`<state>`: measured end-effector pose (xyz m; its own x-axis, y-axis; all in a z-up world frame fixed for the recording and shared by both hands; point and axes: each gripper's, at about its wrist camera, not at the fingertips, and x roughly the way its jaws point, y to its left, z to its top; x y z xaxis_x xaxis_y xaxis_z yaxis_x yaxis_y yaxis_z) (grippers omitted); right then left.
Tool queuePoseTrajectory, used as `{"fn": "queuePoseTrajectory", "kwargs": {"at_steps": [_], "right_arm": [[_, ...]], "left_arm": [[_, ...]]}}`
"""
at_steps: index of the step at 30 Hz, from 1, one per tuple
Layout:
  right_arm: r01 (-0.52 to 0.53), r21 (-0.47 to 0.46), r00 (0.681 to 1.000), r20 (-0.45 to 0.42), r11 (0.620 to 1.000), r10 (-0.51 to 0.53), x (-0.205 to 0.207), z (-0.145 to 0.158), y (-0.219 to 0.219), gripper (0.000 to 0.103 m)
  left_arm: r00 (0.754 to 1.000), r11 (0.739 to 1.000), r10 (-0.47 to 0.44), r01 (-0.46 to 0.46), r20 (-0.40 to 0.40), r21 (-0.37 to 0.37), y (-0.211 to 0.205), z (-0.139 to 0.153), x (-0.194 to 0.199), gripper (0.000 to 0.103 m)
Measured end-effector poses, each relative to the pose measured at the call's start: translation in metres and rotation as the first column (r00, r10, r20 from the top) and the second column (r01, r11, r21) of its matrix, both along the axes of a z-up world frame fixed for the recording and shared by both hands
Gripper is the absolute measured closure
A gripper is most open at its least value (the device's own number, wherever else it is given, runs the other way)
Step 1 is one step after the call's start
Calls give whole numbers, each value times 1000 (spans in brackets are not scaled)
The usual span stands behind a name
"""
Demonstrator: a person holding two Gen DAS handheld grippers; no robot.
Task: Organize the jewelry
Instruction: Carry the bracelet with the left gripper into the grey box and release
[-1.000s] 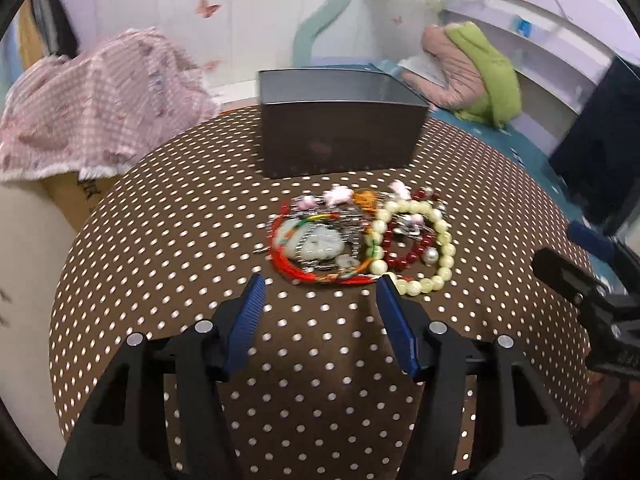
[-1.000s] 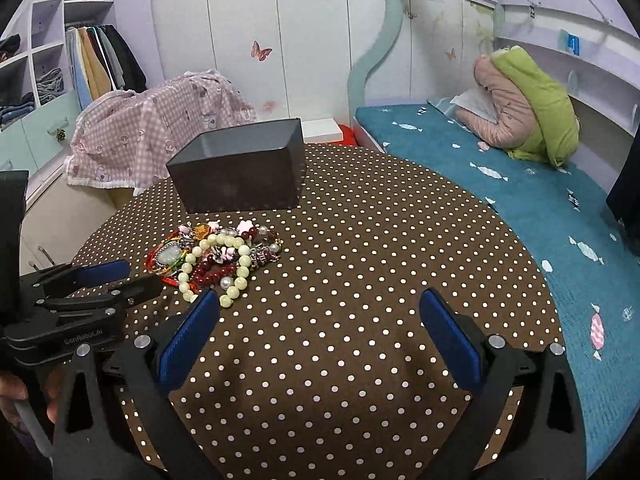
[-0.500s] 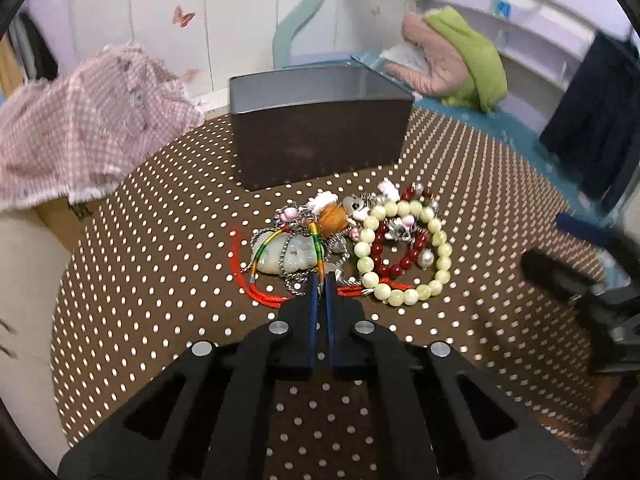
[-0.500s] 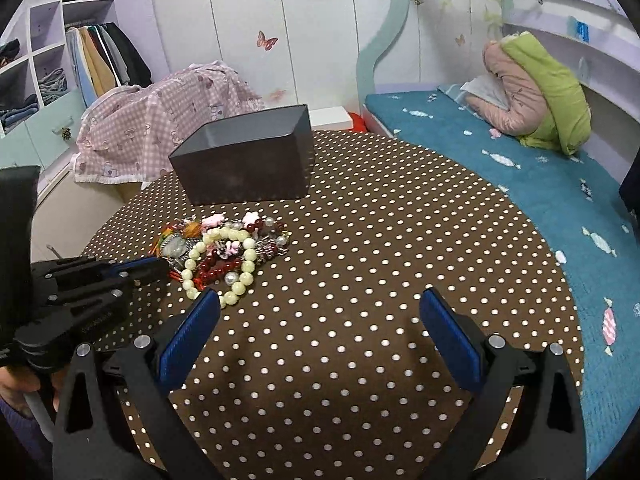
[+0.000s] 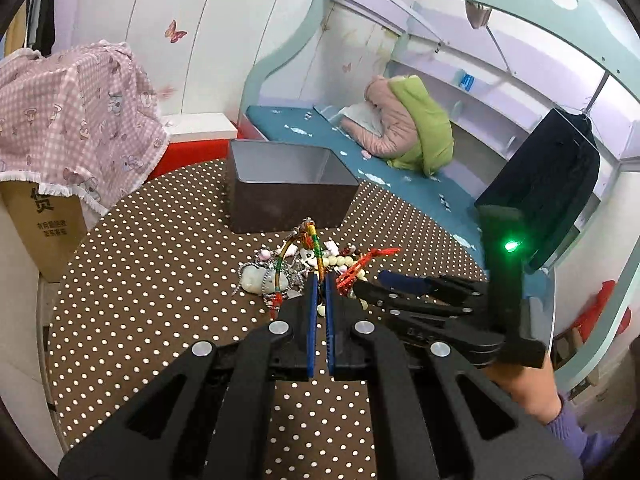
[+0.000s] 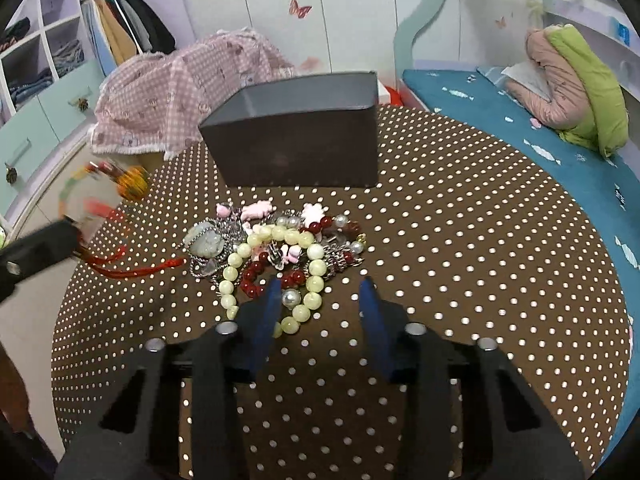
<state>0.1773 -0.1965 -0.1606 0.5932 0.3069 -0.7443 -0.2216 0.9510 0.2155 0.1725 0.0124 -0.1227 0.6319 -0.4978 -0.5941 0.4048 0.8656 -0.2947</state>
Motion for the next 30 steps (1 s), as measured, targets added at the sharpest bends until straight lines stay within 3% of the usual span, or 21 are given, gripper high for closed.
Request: {"fn": "queuePoseTrajectory", "kwargs": {"at_steps": [1, 5, 11, 16, 22, 27, 30], "right_arm": [[-1, -3, 1000, -5, 1000, 1, 2, -2, 1, 71], [-16, -18, 1000, -18, 1000, 16, 6, -4, 6, 90], [-22, 0, 1000, 11, 1000, 22, -2, 9, 3, 95], [-41, 24, 996, 86, 999, 39, -12, 46, -5, 95], [-43, 30, 987, 157, 999, 38, 0, 85, -14, 95], [-31, 53, 977, 212, 998, 19, 31, 113, -19, 95], [-19, 47, 974, 224, 999, 8, 52, 118, -16, 95]], "left_arm": [[1000, 1000, 5, -5, 3, 4, 0, 1, -1, 100], [1000, 1000, 8, -8, -13, -2, 2, -1, -1, 100], [999, 999, -21, 19, -36, -39, 10, -1, 12, 100], [998, 996, -58, 56, -25, -71, 9, 21, 26, 100], [994, 993, -105, 106, 13, -54, -10, 53, 49, 100], [993, 988, -118, 117, 4, -98, -20, 74, 95, 100], [996, 993, -86, 84, -18, -88, -27, 74, 128, 100]]}}
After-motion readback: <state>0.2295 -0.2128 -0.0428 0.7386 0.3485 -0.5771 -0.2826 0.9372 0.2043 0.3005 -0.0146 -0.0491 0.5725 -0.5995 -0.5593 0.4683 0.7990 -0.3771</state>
